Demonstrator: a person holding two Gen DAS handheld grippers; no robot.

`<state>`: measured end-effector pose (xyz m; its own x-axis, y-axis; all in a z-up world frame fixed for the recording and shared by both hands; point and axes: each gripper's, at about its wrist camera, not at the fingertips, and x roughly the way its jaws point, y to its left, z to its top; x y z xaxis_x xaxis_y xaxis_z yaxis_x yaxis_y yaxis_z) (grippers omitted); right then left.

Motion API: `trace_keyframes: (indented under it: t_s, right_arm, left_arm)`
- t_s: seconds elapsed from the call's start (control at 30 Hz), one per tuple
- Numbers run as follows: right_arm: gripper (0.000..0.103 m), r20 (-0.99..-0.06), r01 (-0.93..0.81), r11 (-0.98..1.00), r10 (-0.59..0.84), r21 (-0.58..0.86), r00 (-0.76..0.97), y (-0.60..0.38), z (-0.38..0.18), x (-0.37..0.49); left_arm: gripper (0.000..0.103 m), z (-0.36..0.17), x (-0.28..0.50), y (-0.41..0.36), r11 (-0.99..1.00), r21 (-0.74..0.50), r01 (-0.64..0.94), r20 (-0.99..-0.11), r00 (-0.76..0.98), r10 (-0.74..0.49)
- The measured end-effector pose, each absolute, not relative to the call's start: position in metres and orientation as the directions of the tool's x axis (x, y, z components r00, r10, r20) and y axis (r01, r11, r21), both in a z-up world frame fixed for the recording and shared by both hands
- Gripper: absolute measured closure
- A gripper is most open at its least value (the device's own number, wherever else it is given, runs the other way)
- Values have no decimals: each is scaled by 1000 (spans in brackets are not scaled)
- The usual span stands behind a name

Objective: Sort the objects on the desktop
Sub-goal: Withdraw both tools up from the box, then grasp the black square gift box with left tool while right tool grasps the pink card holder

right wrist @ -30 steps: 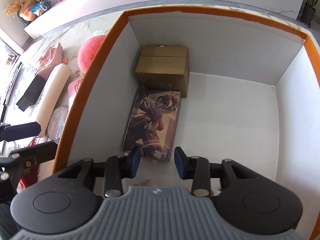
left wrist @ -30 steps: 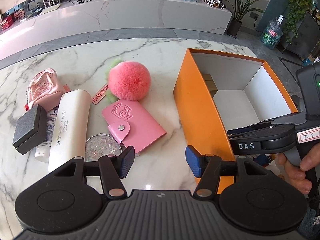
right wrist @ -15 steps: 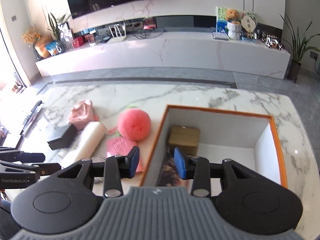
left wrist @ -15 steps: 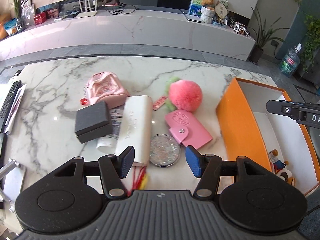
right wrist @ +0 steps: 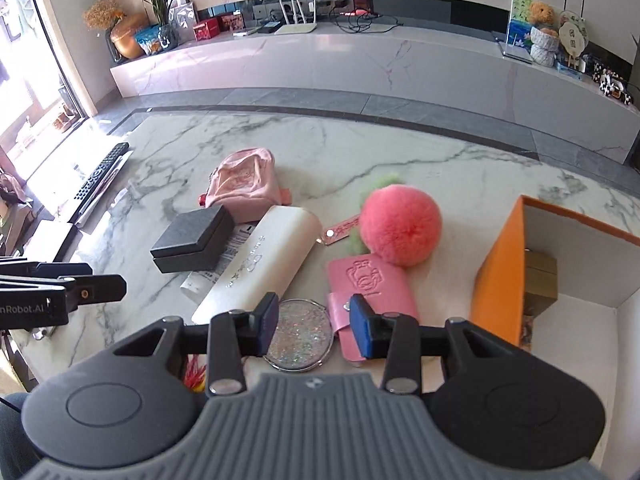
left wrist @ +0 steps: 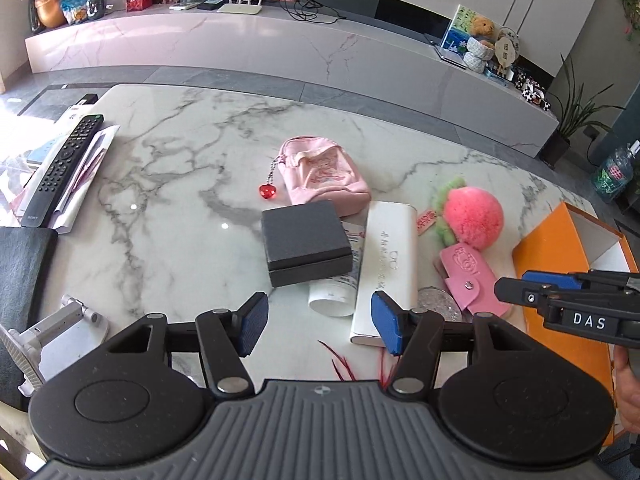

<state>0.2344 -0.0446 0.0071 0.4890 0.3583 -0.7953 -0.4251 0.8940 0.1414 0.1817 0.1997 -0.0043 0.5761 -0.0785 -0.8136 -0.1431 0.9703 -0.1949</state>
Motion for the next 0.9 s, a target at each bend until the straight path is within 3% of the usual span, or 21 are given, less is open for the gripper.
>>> trace_keyframes:
  t_s: [0.2, 0.33, 0.5, 0.63, 0.9]
  right_arm:
    - [52, -827, -411, 898, 346, 156, 443, -13, -18, 265]
    - [42, -843, -385, 920, 267, 78, 467, -6, -33, 283]
    - [34, -881, -371, 928, 198, 27, 430, -15, -51, 305]
    - [21, -894, -427, 904, 168, -29, 416, -15, -58, 312]
    - [19, -921, -434, 899, 119, -58, 370, -19, -79, 324]
  left_arm:
    - [30, -28, 214, 225, 929, -296, -220, -820, 557, -130]
    - [24, -40, 239, 224, 926, -310, -217, -823, 548, -148]
    - [21, -53, 267, 219, 934, -278, -223, -853, 505, -134]
    - [17, -60, 278, 214, 946, -240, -216, -876, 468, -116]
    - [14, -73, 295, 209, 953, -199, -229, -907, 410, -90]
